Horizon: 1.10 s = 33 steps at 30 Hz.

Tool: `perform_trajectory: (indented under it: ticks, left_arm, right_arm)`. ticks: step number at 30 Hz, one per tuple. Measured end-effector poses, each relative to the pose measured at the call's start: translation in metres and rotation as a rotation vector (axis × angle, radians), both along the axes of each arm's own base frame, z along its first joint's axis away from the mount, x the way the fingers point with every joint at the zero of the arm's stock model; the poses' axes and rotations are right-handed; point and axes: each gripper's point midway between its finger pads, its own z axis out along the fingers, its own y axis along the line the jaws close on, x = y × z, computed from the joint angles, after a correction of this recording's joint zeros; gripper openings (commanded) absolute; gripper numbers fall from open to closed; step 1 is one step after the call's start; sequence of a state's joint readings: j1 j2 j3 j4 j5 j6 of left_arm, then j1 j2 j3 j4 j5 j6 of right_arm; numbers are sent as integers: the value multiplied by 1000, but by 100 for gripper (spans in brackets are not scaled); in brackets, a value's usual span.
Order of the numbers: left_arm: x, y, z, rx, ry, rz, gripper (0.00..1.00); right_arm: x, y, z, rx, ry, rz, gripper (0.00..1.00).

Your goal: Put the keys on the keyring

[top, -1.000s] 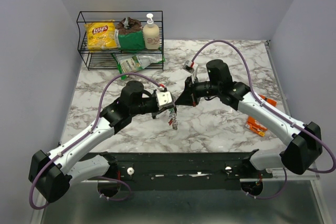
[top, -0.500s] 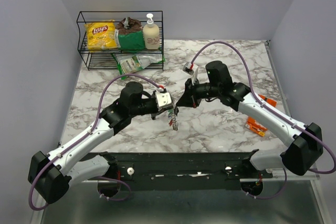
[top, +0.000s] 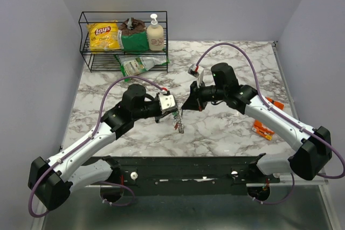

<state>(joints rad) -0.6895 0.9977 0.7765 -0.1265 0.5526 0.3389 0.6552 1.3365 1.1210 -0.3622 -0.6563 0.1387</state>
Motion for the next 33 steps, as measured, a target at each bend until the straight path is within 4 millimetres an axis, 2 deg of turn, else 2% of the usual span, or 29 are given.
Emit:
perform_trajectory:
  ticks: [12,18,28,31,32,33]
  left_arm:
    - [-3,0,6,-31,0,1,0]
    - [-6,0,6,-48,11,-3,0]
    - [-7,-2,13,-71,2,-8,0]
    - [-7,-2,14,-75,0,-8,0]
    - [-7,-2,14,-76,-1,-8,0]
    - [-7,-2,14,-77,-1,-8,0]
  right_arm:
    - [-2,-1,2,9,-8,-1,1]
    - [-5,-2,2,17,-10,0,10]
    - [-7,-8,2,8,-35,-24,33]
    - [-6,-10,3,8,-46,-33,47]
    - [-6,-11,5,9,-52,-36,58]
    - [-6,-11,6,12,-58,-37,64]
